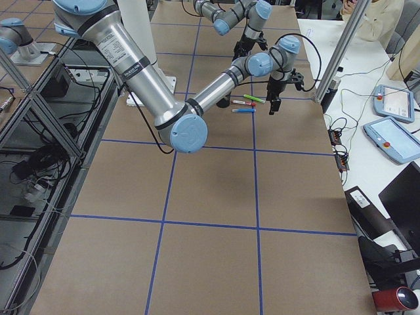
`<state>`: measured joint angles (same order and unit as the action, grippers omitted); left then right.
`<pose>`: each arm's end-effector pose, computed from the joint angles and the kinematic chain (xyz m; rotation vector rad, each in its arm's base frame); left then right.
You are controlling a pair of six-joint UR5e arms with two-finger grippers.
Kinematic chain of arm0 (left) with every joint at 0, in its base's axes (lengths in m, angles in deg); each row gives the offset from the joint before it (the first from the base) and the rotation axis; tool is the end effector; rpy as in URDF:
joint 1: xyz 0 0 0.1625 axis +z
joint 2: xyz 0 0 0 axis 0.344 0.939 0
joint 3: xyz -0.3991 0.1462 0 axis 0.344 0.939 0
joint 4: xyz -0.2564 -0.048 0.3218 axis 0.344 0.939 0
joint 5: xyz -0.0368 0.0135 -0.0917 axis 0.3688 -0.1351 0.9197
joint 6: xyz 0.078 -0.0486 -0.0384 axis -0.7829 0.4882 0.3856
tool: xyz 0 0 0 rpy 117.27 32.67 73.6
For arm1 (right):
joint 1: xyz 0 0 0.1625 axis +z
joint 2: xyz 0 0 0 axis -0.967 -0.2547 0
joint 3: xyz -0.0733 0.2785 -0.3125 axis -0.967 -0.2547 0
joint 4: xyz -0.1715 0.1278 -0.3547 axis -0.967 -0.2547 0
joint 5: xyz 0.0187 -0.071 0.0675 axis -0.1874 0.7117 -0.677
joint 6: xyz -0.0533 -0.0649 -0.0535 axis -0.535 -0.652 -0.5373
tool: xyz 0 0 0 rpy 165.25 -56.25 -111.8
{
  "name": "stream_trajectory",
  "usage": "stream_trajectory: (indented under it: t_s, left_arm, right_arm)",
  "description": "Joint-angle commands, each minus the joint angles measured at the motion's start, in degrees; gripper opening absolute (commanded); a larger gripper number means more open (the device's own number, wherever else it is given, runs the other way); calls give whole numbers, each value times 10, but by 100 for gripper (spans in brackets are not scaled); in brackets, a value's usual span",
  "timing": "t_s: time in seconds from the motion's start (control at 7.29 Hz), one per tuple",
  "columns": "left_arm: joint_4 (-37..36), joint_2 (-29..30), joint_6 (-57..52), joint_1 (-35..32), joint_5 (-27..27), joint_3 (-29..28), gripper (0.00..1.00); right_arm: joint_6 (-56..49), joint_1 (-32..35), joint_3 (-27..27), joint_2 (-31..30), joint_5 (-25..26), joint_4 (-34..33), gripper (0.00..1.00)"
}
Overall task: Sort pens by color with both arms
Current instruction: 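Move the left gripper over the cup toward the yellow highlighter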
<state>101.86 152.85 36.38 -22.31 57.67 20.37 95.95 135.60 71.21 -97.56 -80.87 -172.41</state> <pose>0.5193 -0.5568 0.0763 -0.4251 0.8197 -0.1231 -0.2845 -0.6461 0.2772 0.0057 -0.7627 -0.0830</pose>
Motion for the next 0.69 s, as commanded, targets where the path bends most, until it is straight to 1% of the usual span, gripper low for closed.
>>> stream_trajectory:
  t_s: [0.0, 0.14, 0.27, 0.55]
  left_arm:
    - [3, 19, -77, 1, 2, -53, 83]
    - [3, 30, -71, 10, 5, -58, 82]
    - [4, 33, -55, 33, 24, -59, 82]
    - [15, 32, -4, 55, 25, -60, 82]
  right_arm:
    - [1, -1, 0, -1, 0, 0, 97]
    - [1, -1, -1, -1, 0, 0, 97]
    - [1, -1, -1, -1, 1, 0, 97]
    - [1, -3, -1, -1, 1, 0, 97]
